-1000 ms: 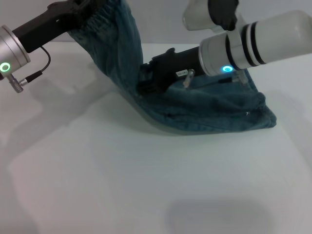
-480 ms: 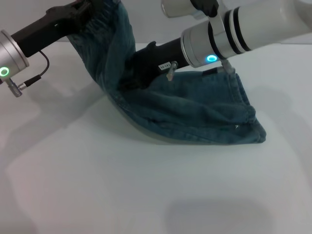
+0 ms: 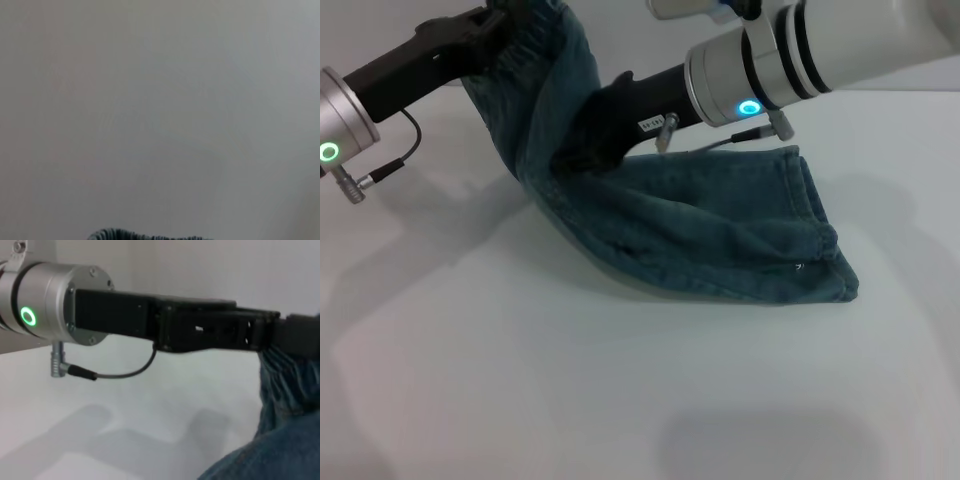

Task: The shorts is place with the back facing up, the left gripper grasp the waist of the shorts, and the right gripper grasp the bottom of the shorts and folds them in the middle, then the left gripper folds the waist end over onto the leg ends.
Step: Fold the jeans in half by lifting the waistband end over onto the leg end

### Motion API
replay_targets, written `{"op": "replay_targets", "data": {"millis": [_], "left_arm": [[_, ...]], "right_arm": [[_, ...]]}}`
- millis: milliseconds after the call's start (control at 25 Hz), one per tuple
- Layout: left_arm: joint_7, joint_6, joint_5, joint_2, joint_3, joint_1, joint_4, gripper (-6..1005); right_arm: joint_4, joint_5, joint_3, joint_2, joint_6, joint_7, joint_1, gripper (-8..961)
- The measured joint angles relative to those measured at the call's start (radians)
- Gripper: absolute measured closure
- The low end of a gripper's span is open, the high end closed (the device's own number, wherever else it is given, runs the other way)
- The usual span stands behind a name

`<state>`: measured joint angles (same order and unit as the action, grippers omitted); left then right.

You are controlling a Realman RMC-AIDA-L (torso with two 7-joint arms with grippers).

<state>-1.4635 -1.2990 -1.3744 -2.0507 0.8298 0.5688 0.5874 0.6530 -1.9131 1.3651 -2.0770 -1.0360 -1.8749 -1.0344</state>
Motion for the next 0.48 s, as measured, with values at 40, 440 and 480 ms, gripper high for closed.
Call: {"op": "replay_targets", "data": {"millis": [40,440,480], "left_arm": [[0.0,0.0,0.0,0.0,-0.001,-0.001,0.0,927],[0.008,0.003,0.002,0.0,-0.008,-0.003,0.005,927],[0.009,0.007,0.001,0.0,-0.008,0.0,0.006,927]], "right_arm": [[-0.002,-0.001,0.0,0.0,0.0,0.0,0.006,395],[0.012,-0.024,-0.013,0.006,0.002,-0.012,0.121,396],[0.039,-0.024,-0.014,0.006,0.005,-0.012,0.161,396]]}}
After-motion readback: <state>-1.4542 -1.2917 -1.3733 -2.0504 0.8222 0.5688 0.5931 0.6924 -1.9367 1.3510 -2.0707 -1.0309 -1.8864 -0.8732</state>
